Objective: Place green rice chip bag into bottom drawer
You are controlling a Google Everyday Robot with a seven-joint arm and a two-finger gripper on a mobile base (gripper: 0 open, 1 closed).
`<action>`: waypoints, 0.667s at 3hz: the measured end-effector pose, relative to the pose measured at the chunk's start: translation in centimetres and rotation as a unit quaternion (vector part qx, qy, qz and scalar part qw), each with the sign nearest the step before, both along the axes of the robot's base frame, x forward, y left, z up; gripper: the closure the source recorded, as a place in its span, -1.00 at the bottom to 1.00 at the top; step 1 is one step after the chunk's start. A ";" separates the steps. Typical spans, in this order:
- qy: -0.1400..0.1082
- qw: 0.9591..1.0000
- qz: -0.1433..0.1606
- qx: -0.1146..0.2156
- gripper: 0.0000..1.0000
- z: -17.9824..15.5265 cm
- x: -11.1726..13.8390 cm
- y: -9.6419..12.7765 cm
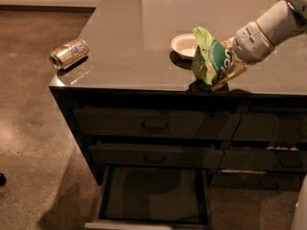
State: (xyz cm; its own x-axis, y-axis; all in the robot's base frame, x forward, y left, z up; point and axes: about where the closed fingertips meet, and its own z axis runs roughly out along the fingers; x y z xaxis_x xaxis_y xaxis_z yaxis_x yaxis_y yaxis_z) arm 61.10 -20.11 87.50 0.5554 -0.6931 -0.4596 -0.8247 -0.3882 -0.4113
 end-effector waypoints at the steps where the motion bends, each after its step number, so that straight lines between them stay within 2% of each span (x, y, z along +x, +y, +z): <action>1: 0.000 1.000 0.000 0.000 1.00 0.0 0.0 0.0; 2: 0.000 1.000 0.000 0.000 1.00 0.0 0.0 0.0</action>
Offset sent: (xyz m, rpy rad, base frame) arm -0.2288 0.0184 0.0382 -0.2845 -0.1623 0.1784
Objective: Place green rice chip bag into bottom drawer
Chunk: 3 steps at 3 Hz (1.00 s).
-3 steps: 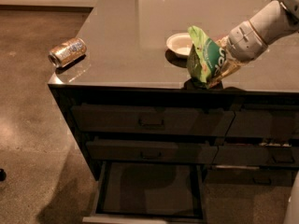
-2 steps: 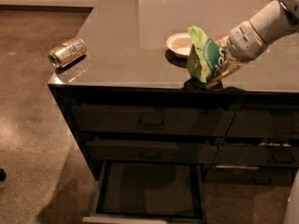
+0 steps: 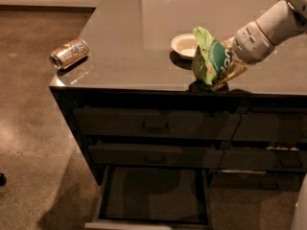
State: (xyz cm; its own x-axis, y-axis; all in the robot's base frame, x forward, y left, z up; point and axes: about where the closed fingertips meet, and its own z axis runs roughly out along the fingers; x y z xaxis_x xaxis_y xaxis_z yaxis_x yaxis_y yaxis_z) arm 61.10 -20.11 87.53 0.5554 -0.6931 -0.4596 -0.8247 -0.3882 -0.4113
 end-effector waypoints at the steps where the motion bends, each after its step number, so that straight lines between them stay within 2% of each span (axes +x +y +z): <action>1: -0.013 1.000 0.014 -0.022 1.00 -0.1 -1.6 0.3; 2: -0.127 0.987 0.039 -0.090 1.00 3.4 -5.3 -1.0; 3: -0.205 0.966 0.088 -0.132 1.00 5.6 -11.3 -0.5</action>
Offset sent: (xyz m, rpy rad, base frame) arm -0.2516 0.0419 0.0062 -0.5305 -0.5674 0.5554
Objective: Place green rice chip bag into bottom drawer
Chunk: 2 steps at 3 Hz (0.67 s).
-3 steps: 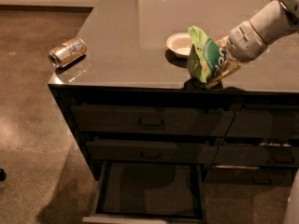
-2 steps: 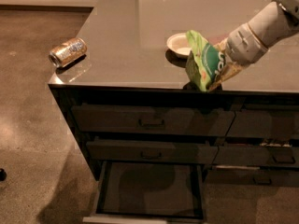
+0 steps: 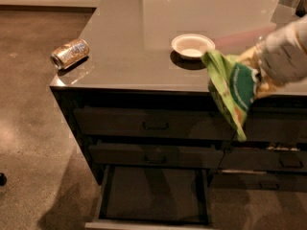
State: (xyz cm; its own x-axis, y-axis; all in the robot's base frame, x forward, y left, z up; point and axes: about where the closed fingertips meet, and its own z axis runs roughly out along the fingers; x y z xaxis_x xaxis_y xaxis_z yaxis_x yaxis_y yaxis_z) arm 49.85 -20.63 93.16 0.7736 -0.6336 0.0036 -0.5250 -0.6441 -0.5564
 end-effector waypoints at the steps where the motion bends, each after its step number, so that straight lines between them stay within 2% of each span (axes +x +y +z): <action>1: 0.052 0.998 0.023 0.028 1.00 -3.0 -5.2 -0.4; 2: 0.066 0.997 0.030 0.033 1.00 -3.6 -5.6 -0.3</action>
Offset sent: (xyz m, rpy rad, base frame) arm -0.0447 0.0020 -0.0202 0.0366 0.0638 0.0518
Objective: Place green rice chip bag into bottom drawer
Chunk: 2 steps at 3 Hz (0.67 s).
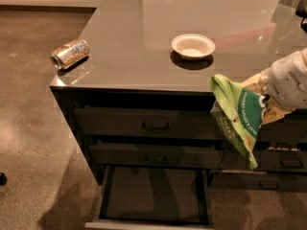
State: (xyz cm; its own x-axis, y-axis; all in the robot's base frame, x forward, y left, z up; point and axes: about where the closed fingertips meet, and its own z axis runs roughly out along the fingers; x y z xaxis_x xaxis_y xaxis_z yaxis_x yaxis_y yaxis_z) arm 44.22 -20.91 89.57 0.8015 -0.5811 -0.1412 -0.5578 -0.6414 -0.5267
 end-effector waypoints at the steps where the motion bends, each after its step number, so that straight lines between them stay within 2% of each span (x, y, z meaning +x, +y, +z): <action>1: 0.022 0.997 -0.050 0.057 1.00 -4.5 2.2 -1.6; 2: 0.070 0.980 -0.104 0.153 1.00 -14.4 2.4 -2.0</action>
Offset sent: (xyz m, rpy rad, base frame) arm 0.0561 -0.0475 -0.3043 0.5820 0.1765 -0.4915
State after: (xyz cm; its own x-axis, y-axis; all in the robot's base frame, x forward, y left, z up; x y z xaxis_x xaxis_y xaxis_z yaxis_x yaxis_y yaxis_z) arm 46.59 -22.95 75.18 0.6303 -0.6432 -0.4348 -0.7403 -0.3292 -0.5862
